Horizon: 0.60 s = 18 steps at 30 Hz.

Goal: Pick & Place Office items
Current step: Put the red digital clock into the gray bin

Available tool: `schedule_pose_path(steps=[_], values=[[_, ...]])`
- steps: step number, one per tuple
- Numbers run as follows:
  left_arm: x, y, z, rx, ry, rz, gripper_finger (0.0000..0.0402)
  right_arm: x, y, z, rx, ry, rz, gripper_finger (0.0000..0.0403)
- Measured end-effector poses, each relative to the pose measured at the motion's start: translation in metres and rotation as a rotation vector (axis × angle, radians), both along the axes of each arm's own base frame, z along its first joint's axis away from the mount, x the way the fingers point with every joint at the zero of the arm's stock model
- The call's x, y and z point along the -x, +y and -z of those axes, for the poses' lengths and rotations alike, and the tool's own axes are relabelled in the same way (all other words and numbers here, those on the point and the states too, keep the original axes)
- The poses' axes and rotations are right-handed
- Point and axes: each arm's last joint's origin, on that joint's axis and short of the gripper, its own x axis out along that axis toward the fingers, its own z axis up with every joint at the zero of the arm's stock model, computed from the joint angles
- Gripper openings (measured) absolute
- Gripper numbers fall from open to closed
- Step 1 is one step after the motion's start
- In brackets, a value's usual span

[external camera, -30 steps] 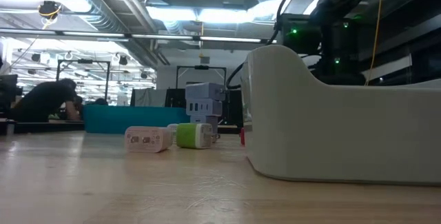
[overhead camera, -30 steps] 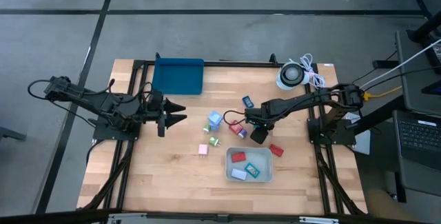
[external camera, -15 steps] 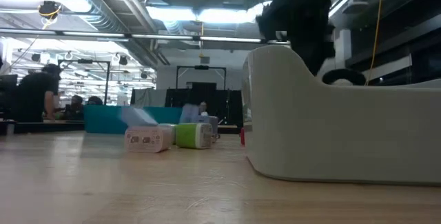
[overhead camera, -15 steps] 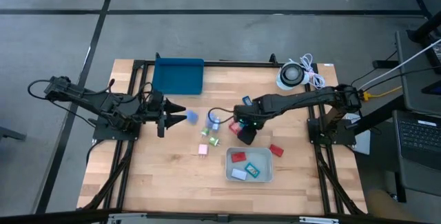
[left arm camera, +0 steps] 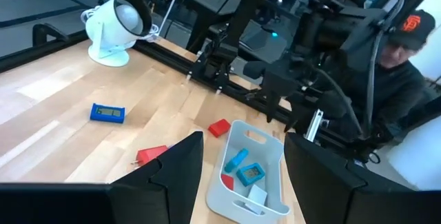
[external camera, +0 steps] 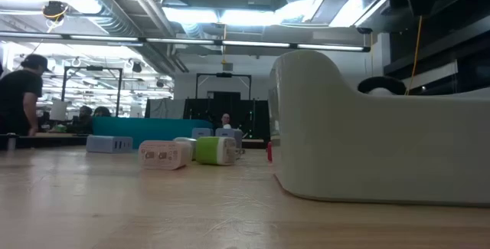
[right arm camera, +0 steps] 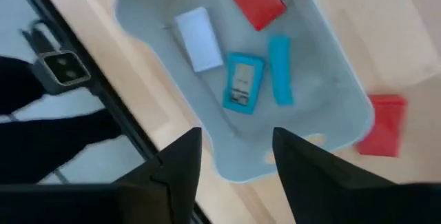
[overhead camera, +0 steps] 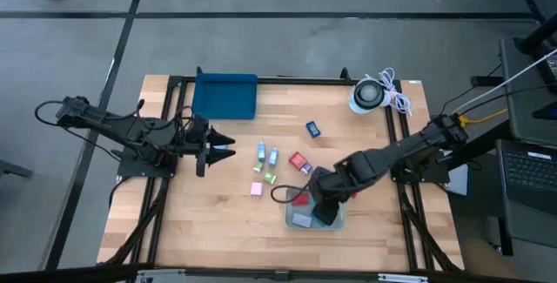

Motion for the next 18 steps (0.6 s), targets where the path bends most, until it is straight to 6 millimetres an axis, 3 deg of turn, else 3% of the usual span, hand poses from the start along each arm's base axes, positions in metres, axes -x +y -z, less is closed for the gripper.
schedule_pose_path(steps=[6, 11, 15, 18], values=[[0.0, -0.001, 0.0, -0.012, -0.001, 0.023, 0.0198, 0.002, 0.002, 0.003, 0.046, 0.022, 0.077, 0.0179], [0.0, -0.001, 0.0, -0.01, 0.0, 0.032, 0.0198, 0.014, -0.013, 0.005, 0.203, 0.142, 0.14, 0.0204], [0.0, -0.001, 0.0, -0.016, 0.0, 0.039, 0.0198, 0.031, -0.026, 0.013, 0.289, 0.264, 0.12, 0.0229], [0.0, -0.002, -0.001, -0.009, -0.007, 0.061, 0.0198, 0.049, -0.027, 0.018, 0.243, 0.299, 0.083, 0.0245]])
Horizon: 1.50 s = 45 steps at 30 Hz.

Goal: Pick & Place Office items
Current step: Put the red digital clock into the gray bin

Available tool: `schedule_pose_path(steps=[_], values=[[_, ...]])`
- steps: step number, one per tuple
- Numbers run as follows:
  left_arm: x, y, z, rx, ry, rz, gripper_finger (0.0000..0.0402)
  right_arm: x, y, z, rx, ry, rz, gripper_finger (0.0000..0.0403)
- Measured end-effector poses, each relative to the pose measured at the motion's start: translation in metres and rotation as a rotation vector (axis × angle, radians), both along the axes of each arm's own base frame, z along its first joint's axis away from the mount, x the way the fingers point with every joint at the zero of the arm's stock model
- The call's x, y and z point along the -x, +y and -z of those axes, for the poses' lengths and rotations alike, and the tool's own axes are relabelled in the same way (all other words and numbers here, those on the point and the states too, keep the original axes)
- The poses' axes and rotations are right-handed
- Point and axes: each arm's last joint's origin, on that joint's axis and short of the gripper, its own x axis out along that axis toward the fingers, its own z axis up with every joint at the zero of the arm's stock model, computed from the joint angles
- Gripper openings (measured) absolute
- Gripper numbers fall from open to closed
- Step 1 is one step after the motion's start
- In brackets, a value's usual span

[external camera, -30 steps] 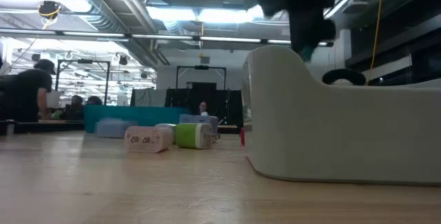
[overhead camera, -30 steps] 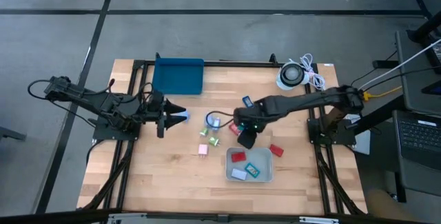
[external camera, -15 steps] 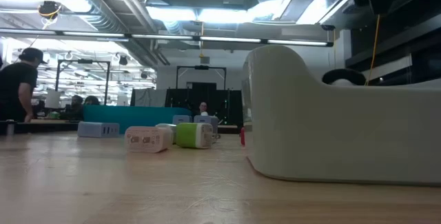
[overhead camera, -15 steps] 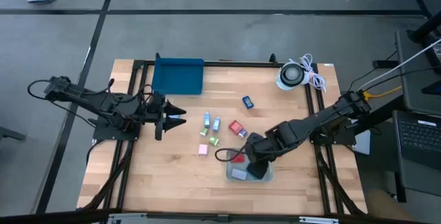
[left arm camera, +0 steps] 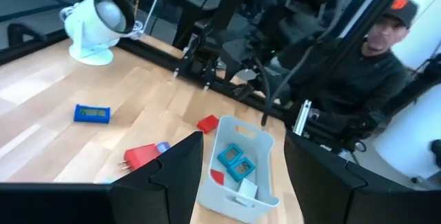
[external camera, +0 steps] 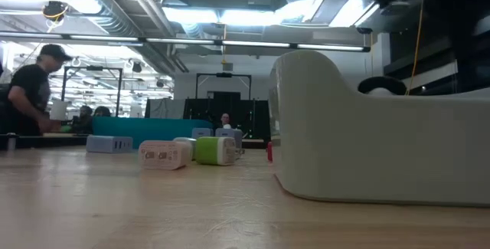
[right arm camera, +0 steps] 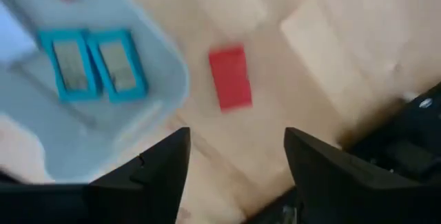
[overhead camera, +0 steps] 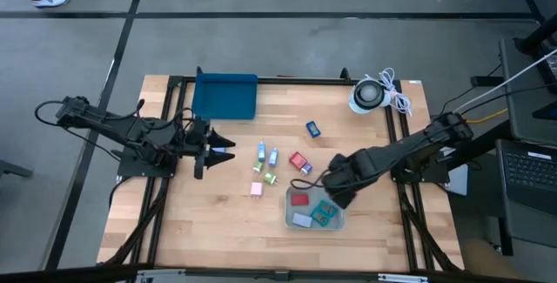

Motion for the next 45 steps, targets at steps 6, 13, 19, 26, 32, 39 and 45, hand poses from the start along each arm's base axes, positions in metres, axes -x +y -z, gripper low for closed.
schedule_pose_path(steps=[6, 13, 19, 26, 32, 39, 45], values=[[0.0, 0.0, -0.002, 0.011, -0.02, 0.001, 0.0198, 0.053, 0.005, 0.005, -0.135, -0.081, -0.001, 0.0264], [0.0, 0.0, -0.002, 0.017, -0.024, -0.019, 0.0198, 0.08, 0.005, 0.01, -0.175, -0.336, -0.165, 0.0265], [-0.001, 0.002, -0.004, 0.036, -0.042, -0.058, 0.0198, 0.084, 0.003, 0.045, -0.111, -0.275, -0.23, 0.0266], [-0.001, 0.003, -0.004, 0.04, -0.049, -0.105, 0.0198, 0.085, 0.0, 0.081, -0.096, -0.343, -0.161, 0.0268], [-0.001, 0.003, -0.004, 0.049, -0.05, -0.113, 0.0198, 0.089, -0.004, 0.088, 0.006, -0.359, -0.281, 0.0268], [-0.001, 0.003, -0.004, 0.056, -0.051, -0.115, 0.0198, 0.089, -0.004, 0.102, 0.006, -0.413, -0.329, 0.0268], [-0.001, 0.003, -0.004, 0.055, -0.051, -0.116, 0.0198, 0.086, -0.003, 0.108, 0.01, -0.409, -0.326, 0.0268]])
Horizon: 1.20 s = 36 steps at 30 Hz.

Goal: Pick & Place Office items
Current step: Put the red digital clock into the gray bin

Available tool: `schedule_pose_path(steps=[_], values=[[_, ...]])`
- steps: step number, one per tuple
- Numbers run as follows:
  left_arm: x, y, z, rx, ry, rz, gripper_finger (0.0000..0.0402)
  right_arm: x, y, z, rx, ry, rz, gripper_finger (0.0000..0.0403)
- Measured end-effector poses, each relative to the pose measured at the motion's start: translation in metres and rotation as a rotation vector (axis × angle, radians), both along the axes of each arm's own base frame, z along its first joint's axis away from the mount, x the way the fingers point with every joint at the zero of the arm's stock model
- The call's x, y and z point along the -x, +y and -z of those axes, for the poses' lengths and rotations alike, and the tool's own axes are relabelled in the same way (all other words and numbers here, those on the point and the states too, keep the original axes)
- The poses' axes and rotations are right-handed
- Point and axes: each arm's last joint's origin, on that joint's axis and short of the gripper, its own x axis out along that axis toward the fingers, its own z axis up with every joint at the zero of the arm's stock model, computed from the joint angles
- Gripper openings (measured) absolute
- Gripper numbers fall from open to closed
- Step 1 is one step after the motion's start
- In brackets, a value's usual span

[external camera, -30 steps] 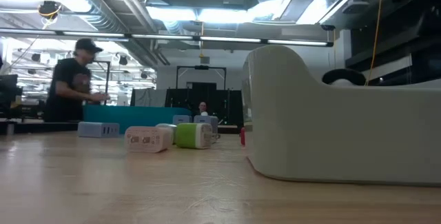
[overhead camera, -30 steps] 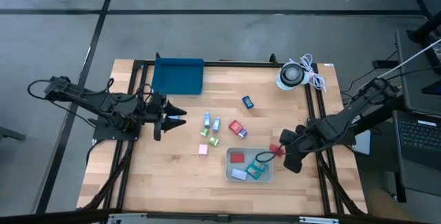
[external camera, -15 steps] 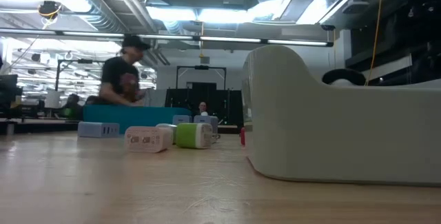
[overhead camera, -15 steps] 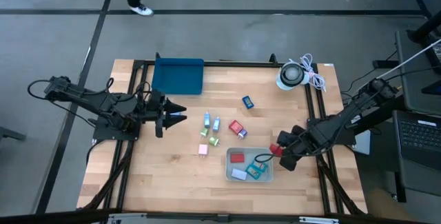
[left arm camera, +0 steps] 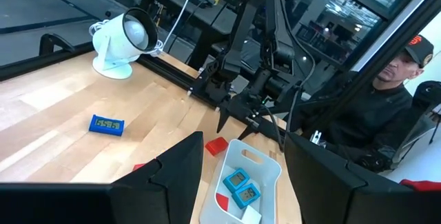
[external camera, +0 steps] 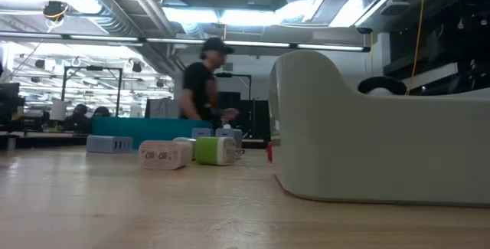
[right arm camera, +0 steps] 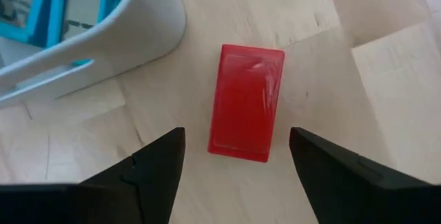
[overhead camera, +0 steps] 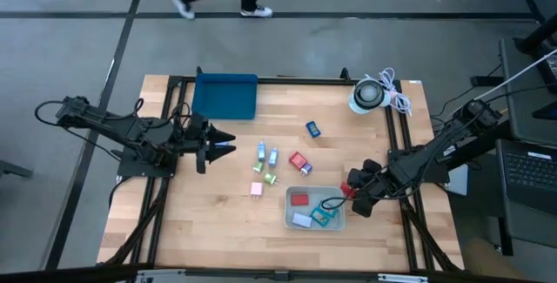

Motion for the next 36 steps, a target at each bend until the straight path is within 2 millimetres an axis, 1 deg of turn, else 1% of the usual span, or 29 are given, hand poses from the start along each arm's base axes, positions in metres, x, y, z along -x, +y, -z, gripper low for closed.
schedule_pose_path(steps=[5, 10, 14, 20, 23, 28, 34, 36], values=[[0.0, 0.0, 0.0, -0.007, 0.001, 0.001, 0.0198, -0.007, 0.005, 0.012, 0.016, 0.014, -0.015, 0.0268], [0.0, 0.0, 0.0, -0.001, 0.002, 0.009, 0.0198, -0.01, 0.008, 0.027, 0.056, 0.079, -0.019, 0.0268], [0.0, -0.001, 0.0, 0.009, 0.001, 0.016, 0.0198, -0.012, 0.009, 0.032, 0.075, 0.103, -0.007, 0.0268], [0.0, -0.001, 0.0, 0.011, 0.001, 0.021, 0.0198, -0.011, 0.008, 0.033, 0.085, 0.097, 0.032, 0.0265], [0.0, -0.001, 0.0, 0.011, 0.001, 0.021, 0.0198, -0.011, 0.008, 0.033, 0.083, 0.102, 0.035, 0.0252], [0.0, -0.001, 0.0, 0.011, 0.001, 0.019, 0.0198, -0.01, 0.008, 0.033, 0.075, 0.114, 0.037, 0.0215], [0.0, 0.0, 0.0, 0.01, 0.0, 0.015, 0.0198, -0.009, 0.007, 0.033, 0.063, 0.13, 0.107, 0.0163], [0.0, 0.0, 0.0, 0.011, 0.0, 0.014, 0.0198, -0.009, 0.007, 0.033, 0.057, 0.13, 0.139, 0.0158]])
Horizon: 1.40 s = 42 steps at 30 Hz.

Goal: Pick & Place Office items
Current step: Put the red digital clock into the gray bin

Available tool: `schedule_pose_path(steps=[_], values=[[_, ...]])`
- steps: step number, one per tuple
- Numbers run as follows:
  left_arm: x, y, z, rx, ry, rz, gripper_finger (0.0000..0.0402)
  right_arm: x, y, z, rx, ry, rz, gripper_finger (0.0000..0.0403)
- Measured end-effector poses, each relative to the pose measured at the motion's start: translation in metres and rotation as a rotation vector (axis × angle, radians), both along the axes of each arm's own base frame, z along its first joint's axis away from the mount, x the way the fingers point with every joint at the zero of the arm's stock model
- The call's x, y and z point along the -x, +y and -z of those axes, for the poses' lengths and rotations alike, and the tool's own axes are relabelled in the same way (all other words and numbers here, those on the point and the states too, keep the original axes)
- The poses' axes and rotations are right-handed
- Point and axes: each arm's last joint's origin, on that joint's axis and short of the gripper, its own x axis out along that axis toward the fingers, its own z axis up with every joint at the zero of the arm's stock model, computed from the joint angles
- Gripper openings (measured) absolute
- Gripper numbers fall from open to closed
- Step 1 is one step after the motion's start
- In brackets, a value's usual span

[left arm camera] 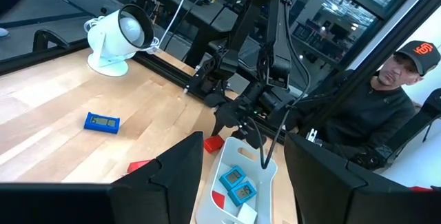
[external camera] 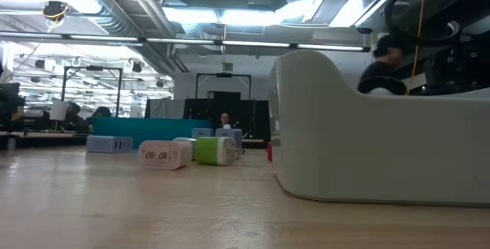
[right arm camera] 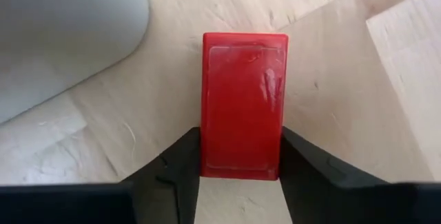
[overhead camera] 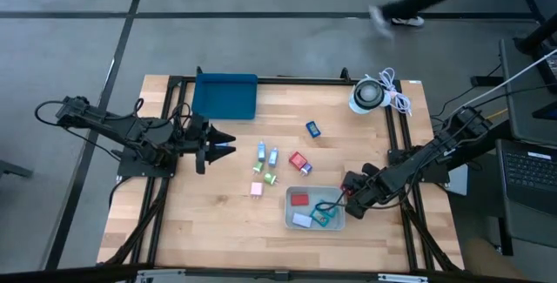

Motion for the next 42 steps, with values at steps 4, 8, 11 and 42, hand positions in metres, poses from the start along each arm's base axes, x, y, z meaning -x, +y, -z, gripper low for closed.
schedule_pose_path(steps=[4, 8, 11, 42], values=[[0.0, 0.0, 0.0, 0.001, 0.0, 0.0, 0.0198, 0.001, -0.001, 0.0, -0.003, -0.003, 0.088, 0.016], [0.0, 0.0, 0.0, 0.001, 0.0, -0.001, 0.0198, 0.003, -0.002, 0.0, -0.001, 0.004, 0.165, 0.0178], [0.0, 0.0, 0.0, 0.002, 0.0, -0.001, 0.0198, 0.003, -0.003, -0.001, -0.004, 0.007, 0.183, 0.0172], [0.0, 0.0, -0.002, -0.064, -0.009, 0.01, 0.0198, -0.077, 0.038, -0.151, -0.26, -0.351, 0.103, 0.0188]])
